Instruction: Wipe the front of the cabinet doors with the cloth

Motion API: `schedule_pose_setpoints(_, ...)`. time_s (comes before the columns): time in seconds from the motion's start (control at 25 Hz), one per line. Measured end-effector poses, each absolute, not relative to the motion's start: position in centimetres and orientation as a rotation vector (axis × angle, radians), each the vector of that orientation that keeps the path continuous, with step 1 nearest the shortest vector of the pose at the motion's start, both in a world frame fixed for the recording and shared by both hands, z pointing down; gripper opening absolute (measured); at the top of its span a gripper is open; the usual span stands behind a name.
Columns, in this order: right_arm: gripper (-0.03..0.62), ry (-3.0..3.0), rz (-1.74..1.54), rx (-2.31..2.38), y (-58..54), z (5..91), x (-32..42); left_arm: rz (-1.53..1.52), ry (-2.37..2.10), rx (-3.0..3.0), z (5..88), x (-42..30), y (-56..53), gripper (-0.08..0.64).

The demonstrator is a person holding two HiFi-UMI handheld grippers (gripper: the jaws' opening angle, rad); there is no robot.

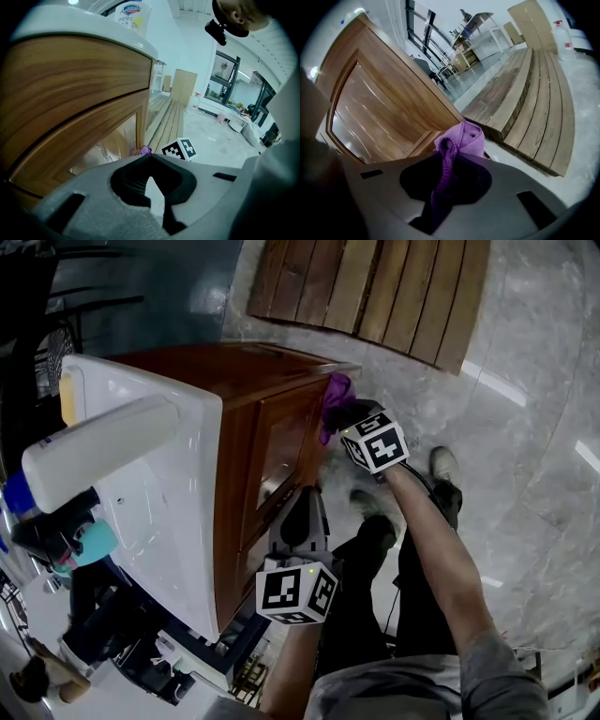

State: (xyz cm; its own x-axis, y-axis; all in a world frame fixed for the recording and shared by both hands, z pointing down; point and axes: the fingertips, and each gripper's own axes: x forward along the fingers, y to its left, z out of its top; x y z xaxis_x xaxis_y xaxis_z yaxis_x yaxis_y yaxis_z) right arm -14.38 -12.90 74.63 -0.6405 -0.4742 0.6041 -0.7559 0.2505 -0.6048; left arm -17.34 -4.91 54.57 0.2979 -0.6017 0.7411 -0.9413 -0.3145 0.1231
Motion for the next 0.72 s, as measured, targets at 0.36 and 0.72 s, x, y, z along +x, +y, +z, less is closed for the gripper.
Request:
schedule_pose_setpoints(0.36,0.049,-2.285,1.369,1.238,-10.9,70.4,-11.3,0.777,-1.386,2.016,52.8,-17.5,-3.6,0.008)
schedule_pose_setpoints(0.72,0.049,-2.442,1.242,1.294,-7.9,59.9,-9.6,0.706,-1.38,2.057,48.5,-16.3,-2.3,0.008)
